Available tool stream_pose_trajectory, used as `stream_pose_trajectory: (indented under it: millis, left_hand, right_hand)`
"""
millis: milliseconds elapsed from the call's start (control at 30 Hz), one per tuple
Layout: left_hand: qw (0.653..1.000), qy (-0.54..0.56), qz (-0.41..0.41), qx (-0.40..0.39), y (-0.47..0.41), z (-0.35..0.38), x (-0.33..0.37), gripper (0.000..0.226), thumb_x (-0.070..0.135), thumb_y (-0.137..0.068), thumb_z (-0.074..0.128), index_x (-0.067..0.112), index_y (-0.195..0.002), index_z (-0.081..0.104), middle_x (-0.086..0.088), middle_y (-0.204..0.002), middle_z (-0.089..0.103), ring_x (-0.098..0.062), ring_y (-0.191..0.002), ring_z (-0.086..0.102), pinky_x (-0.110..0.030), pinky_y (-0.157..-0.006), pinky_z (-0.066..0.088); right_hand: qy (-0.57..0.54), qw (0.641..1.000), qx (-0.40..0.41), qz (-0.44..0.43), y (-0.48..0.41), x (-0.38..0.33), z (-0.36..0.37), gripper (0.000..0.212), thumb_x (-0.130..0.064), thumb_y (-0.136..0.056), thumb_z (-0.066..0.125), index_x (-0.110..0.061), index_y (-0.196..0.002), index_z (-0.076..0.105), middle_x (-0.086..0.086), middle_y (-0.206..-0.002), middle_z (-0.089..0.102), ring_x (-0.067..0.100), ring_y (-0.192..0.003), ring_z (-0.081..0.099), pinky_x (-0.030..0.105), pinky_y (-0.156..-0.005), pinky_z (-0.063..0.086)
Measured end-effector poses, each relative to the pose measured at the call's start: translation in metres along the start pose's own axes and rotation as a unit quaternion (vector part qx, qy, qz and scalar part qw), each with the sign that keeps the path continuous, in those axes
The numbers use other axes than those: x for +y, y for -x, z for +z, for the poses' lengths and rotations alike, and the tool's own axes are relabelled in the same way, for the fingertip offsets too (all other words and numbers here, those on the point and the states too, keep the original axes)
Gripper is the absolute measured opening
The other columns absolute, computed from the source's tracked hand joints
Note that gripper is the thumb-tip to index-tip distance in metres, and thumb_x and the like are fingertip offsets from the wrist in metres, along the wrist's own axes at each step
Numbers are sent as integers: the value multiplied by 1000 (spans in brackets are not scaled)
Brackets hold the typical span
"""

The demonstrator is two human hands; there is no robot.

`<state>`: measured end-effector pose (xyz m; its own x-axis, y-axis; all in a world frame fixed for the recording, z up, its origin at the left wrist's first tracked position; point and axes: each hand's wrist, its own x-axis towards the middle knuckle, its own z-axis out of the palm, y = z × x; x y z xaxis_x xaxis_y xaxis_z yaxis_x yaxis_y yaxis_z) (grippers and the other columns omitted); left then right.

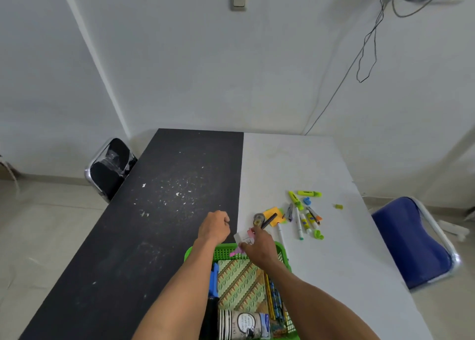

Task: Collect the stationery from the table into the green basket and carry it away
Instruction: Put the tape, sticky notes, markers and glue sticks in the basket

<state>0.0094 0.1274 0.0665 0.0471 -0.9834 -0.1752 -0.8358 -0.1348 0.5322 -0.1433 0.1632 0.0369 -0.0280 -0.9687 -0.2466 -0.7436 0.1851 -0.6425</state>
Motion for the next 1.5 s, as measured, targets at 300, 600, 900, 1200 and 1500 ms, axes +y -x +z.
stream_pose_trajectory:
  millis: [300, 600, 900, 1200, 1500]
  left_hand:
    - [998, 15, 38, -37, -22, 11, -4, 29, 5, -92, 47, 12, -110, 68, -8, -111, 68, -23, -98, 65, -36, -86, 55]
    - [997, 26, 53, -48, -35, 9, -19, 26, 4, -93, 48, 9, -108, 68, -9, -106, 69, -21, -93, 65, -30, -80, 55]
    - [997, 32, 50, -56, -40, 12, -30, 26, 5, -93, 47, 10, -106, 69, -9, -107, 68, -22, -95, 64, -34, -82, 55]
    - [997, 46, 23, -60, -41, 19, -41, 28, 5, -93, 49, 13, -113, 67, -7, -112, 68, -21, -99, 65, -34, -85, 55]
    - [996, 33, -14, -83, -41, 33, -47, 29, 7, -92, 49, 16, -113, 67, -7, -111, 68, -23, -97, 65, -38, -85, 56]
  right_hand:
    - [5, 999, -1, 53, -2, -3, 16, 53, -34, -74, 75, -11, -118, 56, 6, -111, 65, 22, -97, 61, 28, -74, 45]
    - [15, 995, -11, 94, 0, -5, 37, 54, -42, -72, 76, -13, -112, 56, 5, -106, 65, 21, -92, 61, 28, -72, 46]
    - [22, 994, -6, 106, 0, -7, 44, 55, -41, -71, 77, -13, -111, 53, 5, -104, 65, 21, -89, 62, 27, -68, 46]
    - [25, 990, -25, 134, 2, 12, 59, 49, -37, -74, 78, -13, -109, 52, 2, -107, 64, 16, -89, 59, 26, -70, 48]
    - [-8, 989, 26, 147, -2, 19, 80, 45, -42, -75, 75, -21, -103, 47, -2, -107, 60, 15, -92, 56, 27, -76, 46]
